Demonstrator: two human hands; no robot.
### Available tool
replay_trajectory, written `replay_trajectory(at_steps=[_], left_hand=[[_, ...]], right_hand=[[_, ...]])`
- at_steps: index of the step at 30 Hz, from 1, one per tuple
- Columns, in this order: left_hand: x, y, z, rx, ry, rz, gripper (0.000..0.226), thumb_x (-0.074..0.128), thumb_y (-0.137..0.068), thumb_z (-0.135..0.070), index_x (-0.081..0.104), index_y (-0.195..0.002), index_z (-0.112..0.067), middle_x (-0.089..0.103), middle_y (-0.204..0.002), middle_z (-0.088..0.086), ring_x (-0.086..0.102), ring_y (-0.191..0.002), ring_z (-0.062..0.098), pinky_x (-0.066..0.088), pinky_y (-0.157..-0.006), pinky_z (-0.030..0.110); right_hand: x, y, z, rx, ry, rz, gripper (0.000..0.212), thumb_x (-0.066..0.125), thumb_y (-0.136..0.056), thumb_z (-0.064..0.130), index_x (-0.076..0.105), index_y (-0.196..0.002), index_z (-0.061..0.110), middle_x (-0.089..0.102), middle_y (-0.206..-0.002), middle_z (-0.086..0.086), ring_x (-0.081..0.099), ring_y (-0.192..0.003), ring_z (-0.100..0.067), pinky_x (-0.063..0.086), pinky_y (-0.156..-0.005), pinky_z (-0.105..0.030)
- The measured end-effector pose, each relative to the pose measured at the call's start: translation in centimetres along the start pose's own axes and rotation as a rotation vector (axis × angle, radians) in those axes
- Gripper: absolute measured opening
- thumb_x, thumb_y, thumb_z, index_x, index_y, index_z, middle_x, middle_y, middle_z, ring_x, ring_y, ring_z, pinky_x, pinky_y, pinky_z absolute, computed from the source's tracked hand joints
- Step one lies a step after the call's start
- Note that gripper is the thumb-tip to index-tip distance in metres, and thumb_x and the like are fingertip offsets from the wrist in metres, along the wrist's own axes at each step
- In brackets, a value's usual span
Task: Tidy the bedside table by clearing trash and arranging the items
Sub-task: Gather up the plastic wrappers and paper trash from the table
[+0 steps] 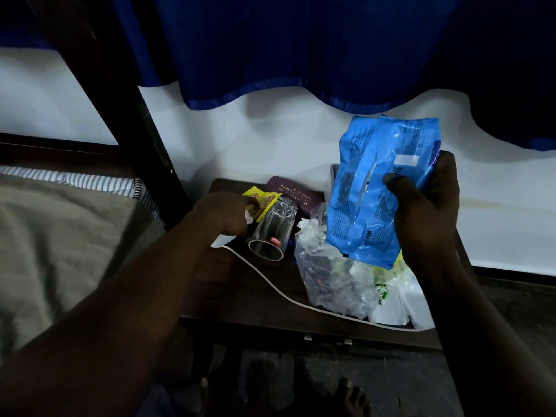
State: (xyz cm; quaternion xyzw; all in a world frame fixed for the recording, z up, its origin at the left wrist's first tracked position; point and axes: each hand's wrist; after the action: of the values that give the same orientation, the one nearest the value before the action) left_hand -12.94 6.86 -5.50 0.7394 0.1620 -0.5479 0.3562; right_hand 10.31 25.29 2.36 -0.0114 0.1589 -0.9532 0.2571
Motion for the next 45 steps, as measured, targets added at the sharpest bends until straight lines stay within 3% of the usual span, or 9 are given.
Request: replay_trajectory(at_steps=[9, 18, 24, 26, 29, 34, 38, 41, 45], left_hand=[[0.6, -0.6, -0.9, 0.007, 0.065, -0.362, 0.035, 0.056, -0.090, -0.042, 0.069, -0.122, -0.039, 0.072, -0.118, 0.005, 0.069, -0.108, 0.036, 0.059, -0.089, 0.042], [-3.0, 0.6, -1.0, -0.088, 0.438, -0.685, 0.031, 0.065, -0.072, -0.047, 0.062, -0.072, -0.016, 0.072, -0.082, 0.014, 0.068, -0.083, 0.038, 0.044, -0.066, 0.030], [-4.9, 2.9, -4.5, -0.091, 0.699, -0.806, 0.033, 0.057, -0.071, -0.040, 0.059, -0.073, -0.008, 0.064, -0.072, 0.013, 0.061, -0.075, 0.037, 0.046, -0.065, 0.037], [-4.4, 3.4, -5.6, -0.061, 0.862, -0.763, 0.027, 0.054, -0.070, -0.042, 0.062, -0.082, -0.018, 0.065, -0.072, 0.000, 0.060, -0.073, 0.028, 0.046, -0.064, 0.034], [-3.3, 3.6, -6.4, -0.057, 0.972, -0.671, 0.017, 0.050, -0.067, -0.051, 0.058, -0.075, -0.038, 0.057, -0.059, -0.009, 0.056, -0.061, 0.021, 0.041, -0.058, 0.029], [-2.7, 4.3, -7.2, -0.097, 1.099, -0.694, 0.025, 0.051, -0.063, -0.042, 0.048, -0.059, -0.017, 0.032, -0.047, -0.001, 0.036, -0.055, 0.029, 0.041, -0.056, 0.044], [-3.2, 6.6, -9.6, -0.179, 1.251, -0.583, 0.040, 0.051, -0.058, -0.055, 0.057, -0.052, -0.015, 0.047, -0.043, 0.000, 0.054, -0.061, 0.038, 0.051, -0.066, 0.054], [-3.4, 7.5, -10.9, -0.222, 1.142, -0.523, 0.067, 0.058, -0.069, -0.079, 0.061, -0.061, -0.012, 0.065, -0.051, -0.002, 0.069, -0.063, 0.014, 0.053, -0.063, 0.028], [-1.8, 7.0, -12.0, -0.059, 1.129, -0.420, 0.031, 0.085, -0.075, -0.040, 0.070, -0.067, -0.013, 0.076, -0.076, 0.012, 0.072, -0.072, 0.022, 0.059, -0.074, 0.030]], right_hand=[[0.1, 0.3, 0.1, -0.028, 0.032, 0.031, 0.025, 0.066, -0.084, 0.012, 0.051, -0.093, 0.031, 0.067, -0.088, 0.012, 0.066, -0.082, -0.018, 0.059, -0.074, -0.047], [-1.0, -0.4, 0.6, 0.041, 0.062, -0.076, 0.032, 0.053, -0.079, 0.003, 0.048, -0.090, 0.033, 0.063, -0.097, -0.021, 0.064, -0.086, -0.053, 0.053, -0.070, -0.068], [-1.6, 0.0, 0.9, -0.041, 0.158, -0.056, 0.044, 0.041, -0.081, -0.004, 0.047, -0.108, 0.031, 0.068, -0.089, 0.021, 0.075, -0.071, -0.022, 0.060, -0.065, -0.047], [-1.9, 0.2, 1.2, -0.078, 0.222, -0.046, 0.046, 0.038, -0.081, -0.006, 0.047, -0.111, 0.027, 0.066, -0.086, 0.030, 0.070, -0.061, -0.005, 0.056, -0.056, -0.029], [-2.4, 0.5, 1.6, -0.067, 0.302, -0.054, 0.043, 0.037, -0.082, -0.001, 0.051, -0.112, 0.027, 0.067, -0.085, 0.022, 0.068, -0.056, -0.017, 0.057, -0.056, -0.038], [-3.6, 0.7, 1.7, -0.054, 0.255, -0.159, 0.034, 0.040, -0.081, 0.004, 0.055, -0.107, 0.018, 0.065, -0.087, -0.006, 0.059, -0.063, -0.034, 0.053, -0.059, -0.055], [-4.0, 1.1, 1.1, 0.007, 0.160, -0.220, 0.033, 0.038, -0.082, 0.000, 0.054, -0.103, 0.020, 0.061, -0.078, 0.013, 0.054, -0.059, -0.016, 0.051, -0.055, -0.047], [-4.3, 0.9, 1.1, 0.038, 0.114, -0.263, 0.033, 0.038, -0.081, -0.001, 0.054, -0.097, 0.022, 0.057, -0.075, 0.012, 0.050, -0.062, -0.016, 0.049, -0.056, -0.047], [-4.8, 0.4, 1.6, 0.071, -0.093, -0.306, 0.027, 0.035, -0.079, -0.006, 0.050, -0.088, 0.016, 0.046, -0.076, -0.004, 0.038, -0.063, -0.021, 0.037, -0.052, -0.038]])
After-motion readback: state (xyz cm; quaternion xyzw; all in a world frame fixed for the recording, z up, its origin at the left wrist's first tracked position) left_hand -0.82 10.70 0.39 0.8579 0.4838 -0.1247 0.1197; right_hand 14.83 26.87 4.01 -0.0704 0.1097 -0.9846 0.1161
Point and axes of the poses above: each hand's wrist, its own y-axis away from the middle knuckle, its own x-axis out of the palm, z = x × y
